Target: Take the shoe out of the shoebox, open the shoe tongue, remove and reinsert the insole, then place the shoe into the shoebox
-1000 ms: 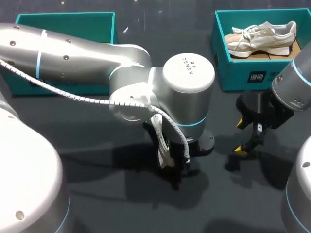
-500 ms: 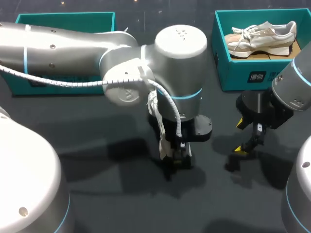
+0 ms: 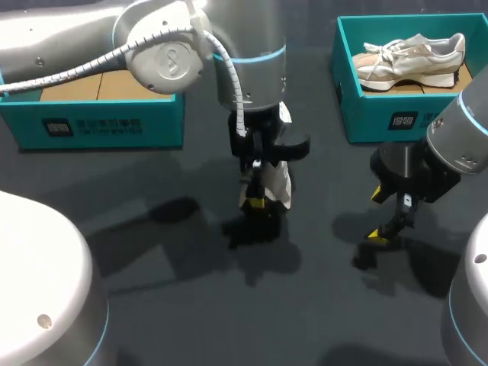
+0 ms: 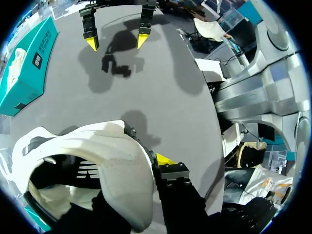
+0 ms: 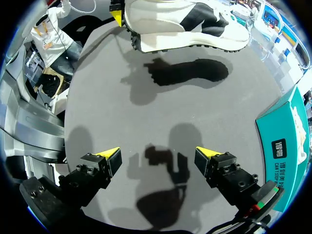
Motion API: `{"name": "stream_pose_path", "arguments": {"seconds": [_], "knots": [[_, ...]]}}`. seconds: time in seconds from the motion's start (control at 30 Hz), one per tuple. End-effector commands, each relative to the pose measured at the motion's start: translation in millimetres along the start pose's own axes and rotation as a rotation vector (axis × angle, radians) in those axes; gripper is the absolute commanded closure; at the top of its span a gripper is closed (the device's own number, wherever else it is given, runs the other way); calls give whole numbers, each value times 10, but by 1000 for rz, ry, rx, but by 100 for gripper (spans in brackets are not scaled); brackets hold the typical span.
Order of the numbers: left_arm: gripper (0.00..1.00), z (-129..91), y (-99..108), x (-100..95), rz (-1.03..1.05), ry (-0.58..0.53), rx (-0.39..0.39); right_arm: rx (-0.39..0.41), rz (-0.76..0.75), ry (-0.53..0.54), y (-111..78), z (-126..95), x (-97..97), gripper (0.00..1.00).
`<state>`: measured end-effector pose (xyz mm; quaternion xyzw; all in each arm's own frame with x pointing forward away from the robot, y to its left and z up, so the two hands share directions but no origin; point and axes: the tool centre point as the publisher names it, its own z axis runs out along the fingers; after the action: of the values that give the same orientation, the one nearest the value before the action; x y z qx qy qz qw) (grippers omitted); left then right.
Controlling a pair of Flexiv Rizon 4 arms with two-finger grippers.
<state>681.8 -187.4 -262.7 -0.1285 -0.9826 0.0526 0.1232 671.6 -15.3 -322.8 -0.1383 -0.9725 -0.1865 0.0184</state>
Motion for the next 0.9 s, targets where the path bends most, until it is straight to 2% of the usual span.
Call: {"name": "stream_pose_path", "arguments": {"seconds": [0.03, 0.43, 0.9], "knots": [[100, -411, 118, 48, 9, -32, -12, 1, 0, -4, -8, -2, 18, 0], [100, -1019, 420, -65, 71, -59, -60, 1, 0, -4, -8, -2, 18, 0], [100, -1630, 1188, -388, 81, -75, -51, 1, 0, -4, -8, -2, 18, 0]]}}
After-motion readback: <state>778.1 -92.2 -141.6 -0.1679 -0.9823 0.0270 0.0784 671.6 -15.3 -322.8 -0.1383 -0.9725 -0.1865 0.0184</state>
